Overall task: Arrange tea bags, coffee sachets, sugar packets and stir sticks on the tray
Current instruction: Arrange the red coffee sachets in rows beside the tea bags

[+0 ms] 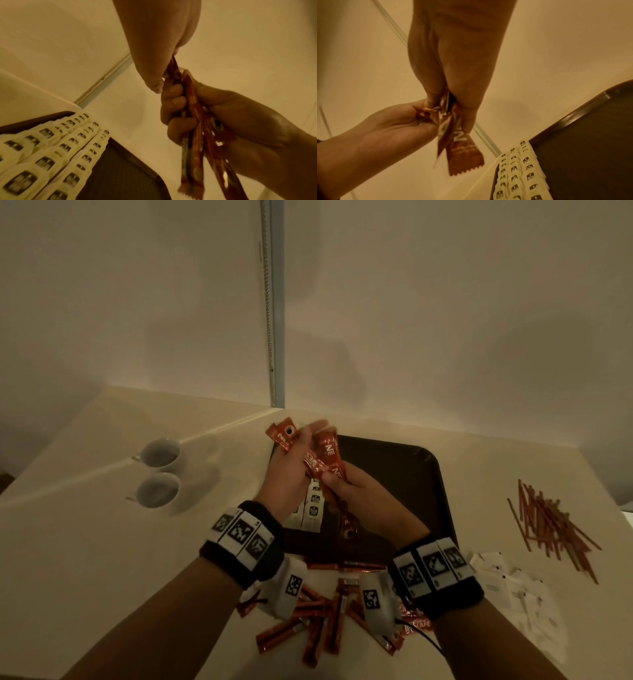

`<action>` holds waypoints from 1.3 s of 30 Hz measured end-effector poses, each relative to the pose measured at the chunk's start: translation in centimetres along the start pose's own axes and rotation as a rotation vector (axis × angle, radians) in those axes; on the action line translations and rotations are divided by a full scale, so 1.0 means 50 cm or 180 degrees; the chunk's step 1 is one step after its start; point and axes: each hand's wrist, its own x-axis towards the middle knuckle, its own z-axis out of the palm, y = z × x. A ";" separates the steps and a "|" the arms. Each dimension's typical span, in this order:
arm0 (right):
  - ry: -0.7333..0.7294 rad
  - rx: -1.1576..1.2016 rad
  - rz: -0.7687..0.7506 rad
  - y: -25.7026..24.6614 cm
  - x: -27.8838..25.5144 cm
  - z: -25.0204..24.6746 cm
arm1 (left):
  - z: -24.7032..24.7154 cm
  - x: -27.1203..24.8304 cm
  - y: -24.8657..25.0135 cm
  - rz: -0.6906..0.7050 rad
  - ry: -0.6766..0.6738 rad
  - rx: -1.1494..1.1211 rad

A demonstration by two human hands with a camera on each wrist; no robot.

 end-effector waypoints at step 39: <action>0.1530 -0.0330 -0.0788 0.039 0.099 -0.035 | 0.050 0.062 -0.047 -0.1317 -0.0458 -0.0351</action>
